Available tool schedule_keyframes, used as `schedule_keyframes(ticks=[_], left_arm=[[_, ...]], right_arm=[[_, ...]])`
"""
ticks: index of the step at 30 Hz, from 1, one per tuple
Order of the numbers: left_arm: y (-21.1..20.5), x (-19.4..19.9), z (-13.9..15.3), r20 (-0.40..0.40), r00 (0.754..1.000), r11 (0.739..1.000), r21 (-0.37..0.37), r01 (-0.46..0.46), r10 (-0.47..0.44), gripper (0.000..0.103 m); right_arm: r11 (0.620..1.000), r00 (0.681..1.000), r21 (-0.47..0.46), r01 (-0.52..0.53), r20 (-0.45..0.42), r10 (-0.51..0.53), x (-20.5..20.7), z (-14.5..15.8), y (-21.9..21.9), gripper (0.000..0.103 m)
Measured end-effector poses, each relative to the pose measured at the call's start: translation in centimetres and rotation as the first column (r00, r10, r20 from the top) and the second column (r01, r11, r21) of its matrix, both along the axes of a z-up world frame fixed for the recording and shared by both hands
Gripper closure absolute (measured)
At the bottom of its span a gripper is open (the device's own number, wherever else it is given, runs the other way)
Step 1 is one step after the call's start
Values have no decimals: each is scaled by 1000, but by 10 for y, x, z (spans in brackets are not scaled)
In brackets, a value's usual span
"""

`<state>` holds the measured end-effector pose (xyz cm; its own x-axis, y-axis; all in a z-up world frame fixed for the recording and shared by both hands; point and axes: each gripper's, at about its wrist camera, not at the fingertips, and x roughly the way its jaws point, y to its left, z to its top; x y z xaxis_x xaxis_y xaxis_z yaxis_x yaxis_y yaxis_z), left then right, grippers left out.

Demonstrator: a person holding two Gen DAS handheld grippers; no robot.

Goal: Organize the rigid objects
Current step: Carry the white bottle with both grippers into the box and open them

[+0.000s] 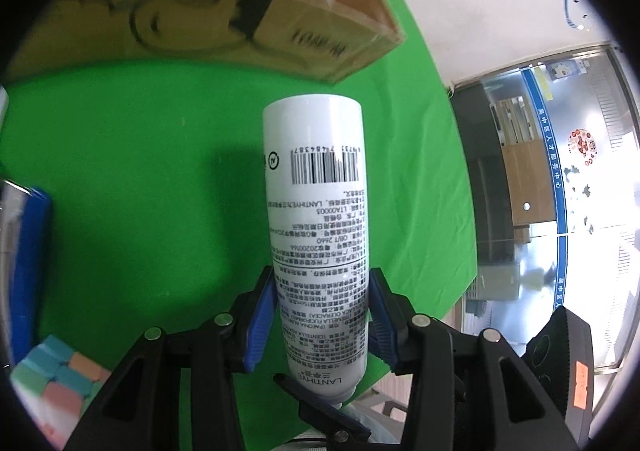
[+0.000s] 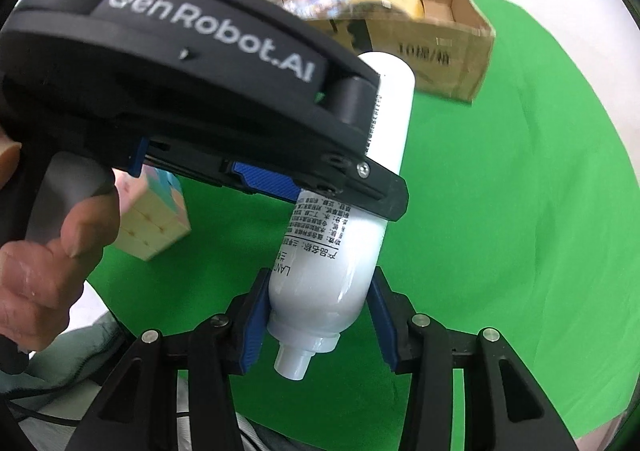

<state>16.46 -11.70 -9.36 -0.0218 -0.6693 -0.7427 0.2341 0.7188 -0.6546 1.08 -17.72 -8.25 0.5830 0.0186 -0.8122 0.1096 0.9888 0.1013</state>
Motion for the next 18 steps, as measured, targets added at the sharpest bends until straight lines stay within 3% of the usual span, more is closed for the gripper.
schedule_keyframes(ticks=[7, 18], left_arm=[[7, 1, 54, 134, 991, 1000, -15, -10, 12, 60], [3, 30, 100, 252, 968, 1000, 7, -6, 5, 60]], right_arm=[[999, 993, -46, 7, 117, -1, -10, 45, -1, 59], [996, 983, -81, 22, 186, -7, 21, 86, -22, 59]])
